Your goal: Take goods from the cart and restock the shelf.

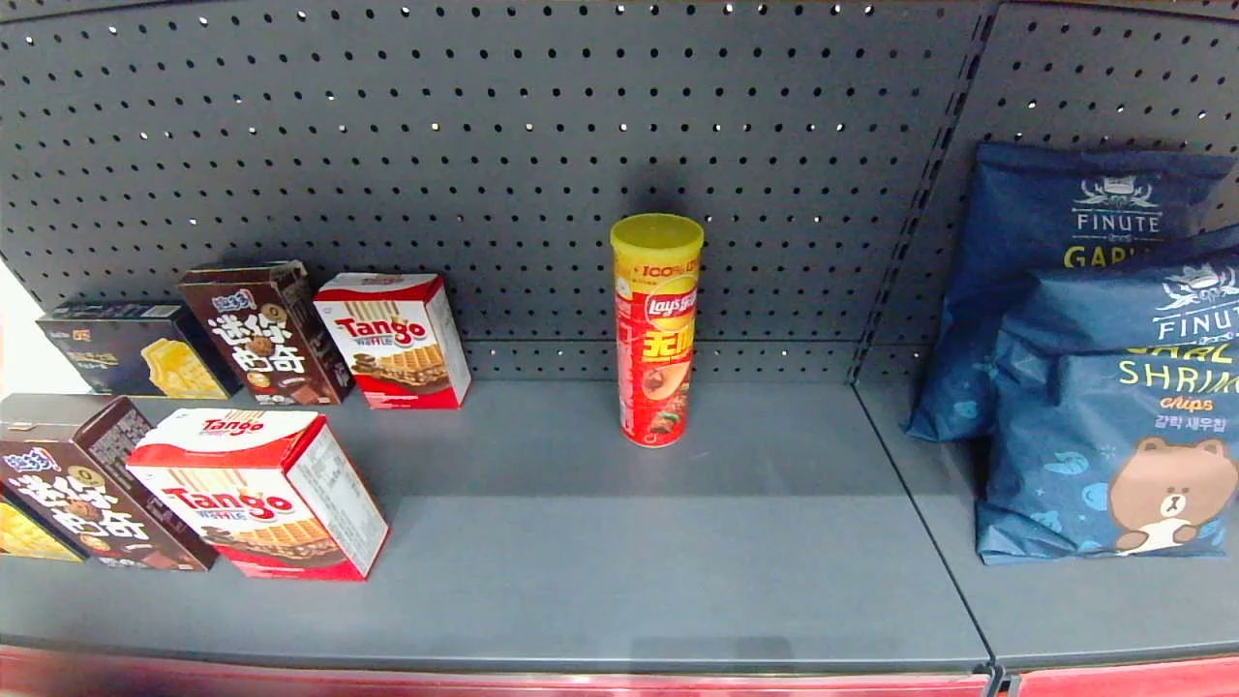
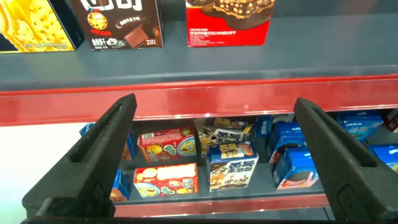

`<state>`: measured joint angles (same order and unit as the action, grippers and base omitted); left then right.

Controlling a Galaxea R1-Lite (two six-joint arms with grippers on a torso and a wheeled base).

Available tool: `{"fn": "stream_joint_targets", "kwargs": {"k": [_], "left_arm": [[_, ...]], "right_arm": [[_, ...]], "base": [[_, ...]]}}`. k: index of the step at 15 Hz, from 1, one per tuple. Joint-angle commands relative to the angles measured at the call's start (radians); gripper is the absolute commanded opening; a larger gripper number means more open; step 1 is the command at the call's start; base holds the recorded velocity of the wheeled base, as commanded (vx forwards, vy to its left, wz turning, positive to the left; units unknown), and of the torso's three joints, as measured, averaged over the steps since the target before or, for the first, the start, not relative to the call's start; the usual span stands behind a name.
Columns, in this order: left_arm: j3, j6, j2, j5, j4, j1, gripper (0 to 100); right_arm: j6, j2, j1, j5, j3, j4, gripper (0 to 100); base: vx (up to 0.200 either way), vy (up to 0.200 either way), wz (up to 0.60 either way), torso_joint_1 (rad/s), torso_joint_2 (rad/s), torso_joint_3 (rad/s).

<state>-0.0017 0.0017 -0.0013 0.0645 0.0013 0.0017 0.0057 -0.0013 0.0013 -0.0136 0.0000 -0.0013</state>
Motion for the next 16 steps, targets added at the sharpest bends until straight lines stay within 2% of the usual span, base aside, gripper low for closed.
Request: {"fn": "stream_joint_targets", "kwargs": {"k": [1,9,16], "left_arm": [[0.0,0.0,0.001,0.0,0.0,0.0,100],[0.0,0.0,0.001,0.0,0.0,0.0,100],[0.0,0.0,0.001,0.0,0.0,0.0,100]], "right_arm": [[0.0,0.001,0.0,0.0,0.0,0.0,100],[0.0,0.001,0.0,0.0,0.0,0.0,100],[0.0,0.001,0.0,0.0,0.0,0.001,100]], "base": [[0.0,0.0,0.0,0.0,0.0,0.0],[0.0,0.0,0.0,0.0,0.0,0.0],[0.0,0.0,0.6,0.006,0.0,0.004]]}}
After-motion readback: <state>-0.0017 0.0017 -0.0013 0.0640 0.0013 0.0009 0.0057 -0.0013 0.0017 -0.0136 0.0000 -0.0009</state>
